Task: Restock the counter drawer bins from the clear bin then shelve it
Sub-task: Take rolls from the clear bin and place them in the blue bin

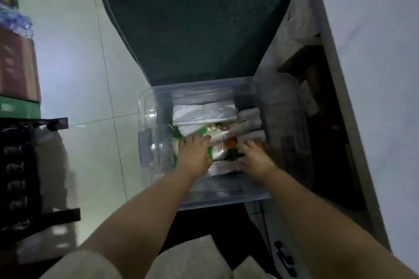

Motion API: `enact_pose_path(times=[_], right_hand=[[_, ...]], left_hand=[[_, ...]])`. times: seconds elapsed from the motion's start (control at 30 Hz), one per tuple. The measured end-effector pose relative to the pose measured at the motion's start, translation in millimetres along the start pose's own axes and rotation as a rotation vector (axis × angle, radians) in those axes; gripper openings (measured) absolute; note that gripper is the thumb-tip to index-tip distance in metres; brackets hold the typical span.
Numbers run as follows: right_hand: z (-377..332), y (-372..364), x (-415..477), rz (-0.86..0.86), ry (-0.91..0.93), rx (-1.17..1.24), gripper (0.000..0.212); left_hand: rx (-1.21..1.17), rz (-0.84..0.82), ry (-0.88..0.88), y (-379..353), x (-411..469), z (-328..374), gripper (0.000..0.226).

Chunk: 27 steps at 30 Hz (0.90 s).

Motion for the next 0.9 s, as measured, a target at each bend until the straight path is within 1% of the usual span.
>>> enact_pose_path(times=[0.03,0.1,0.17,0.23,0.33,0.53,0.63,0.73,0.9], right_hand=[[6,-8,10,-0.012,0.070,-0.043,0.052],[16,-25,29,-0.020,0.164,-0.121,0.049],[27,-44,43,-0.111,0.173,-0.137,0.050],[35,-62,55,-0.181,0.165,-0.167,0.056],[40,-80,67,-0.223,0.142,-0.240,0.061],[37,-103,80,-0.177,0.108,-0.298,0.059],[36,-100,80,-0.167,0.136,-0.253,0.056],[36,-81,69,-0.138,0.156,-0.162,0.059],[32,-21,30,0.008,0.192,-0.020,0.058]], left_hand=[[-0.013,-0.034,0.013,-9,13,1,0.061],[-0.011,-0.010,0.034,-23,37,-2,0.067],[-0.017,0.004,0.044,-35,58,-3,0.069],[-0.016,0.017,0.044,-47,74,-4,0.068],[-0.021,0.044,0.045,-59,86,-5,0.069],[-0.044,0.072,0.068,-70,92,-12,0.065],[-0.045,0.073,0.055,-65,92,-12,0.062],[-0.040,0.116,0.012,-44,83,-8,0.060],[0.031,0.184,-0.111,19,58,8,0.059]])
Point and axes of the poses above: each hand's wrist, its own x-axis towards the middle knuckle, its own y-axis out of the back of the hand, z = x × y, the point moved 3 cm from there along x, towards the middle knuckle, and after that the axes turned 14 degrees about -y, right-handed, at the moved point
